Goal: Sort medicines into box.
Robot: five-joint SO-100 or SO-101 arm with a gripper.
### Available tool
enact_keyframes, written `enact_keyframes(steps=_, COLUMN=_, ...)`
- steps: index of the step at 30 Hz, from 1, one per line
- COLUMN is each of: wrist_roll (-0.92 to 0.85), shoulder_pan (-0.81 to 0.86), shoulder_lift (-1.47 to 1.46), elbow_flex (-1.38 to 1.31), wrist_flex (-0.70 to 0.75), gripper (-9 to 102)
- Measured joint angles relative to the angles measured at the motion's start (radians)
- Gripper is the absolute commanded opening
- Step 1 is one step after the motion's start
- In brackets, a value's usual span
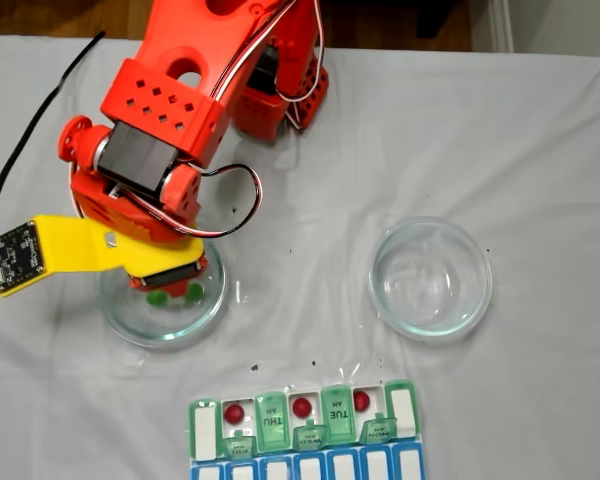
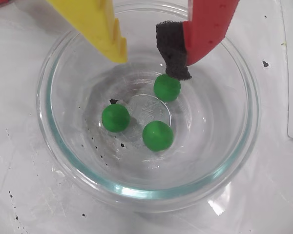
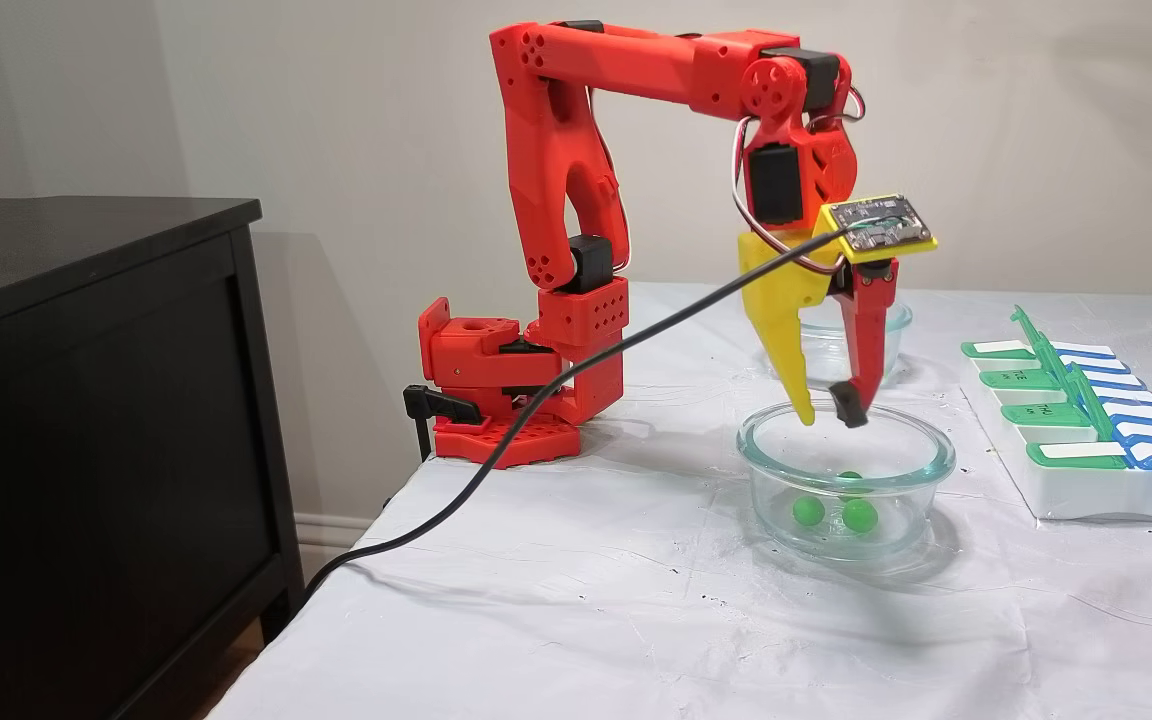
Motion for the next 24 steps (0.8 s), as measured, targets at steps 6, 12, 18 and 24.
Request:
enact_keyframes(steps=6, wrist_roll=0.005, shoulder_pan=0.0, shoulder_lift=0.0, elbow_flex=0.012, wrist_flex=-0.034, gripper=19)
enact_keyframes(steps=12, wrist_roll=0.011, shoulder_pan=-0.006, shoulder_lift=-0.005, elbow_flex=0.028, wrist_flex=-0.058, gripper=17)
enact_keyframes(steps=18, wrist_roll=0.011, shoulder_pan=-0.02, shoulder_lift=-0.051, elbow_flex=0.031, wrist_flex=-0.066, gripper=22)
enact_keyframes(steps=24, wrist_roll=0.011, shoulder_pan=-0.028, shoulder_lift=-0.095, elbow_flex=0.031, wrist_flex=-0.089, gripper=24)
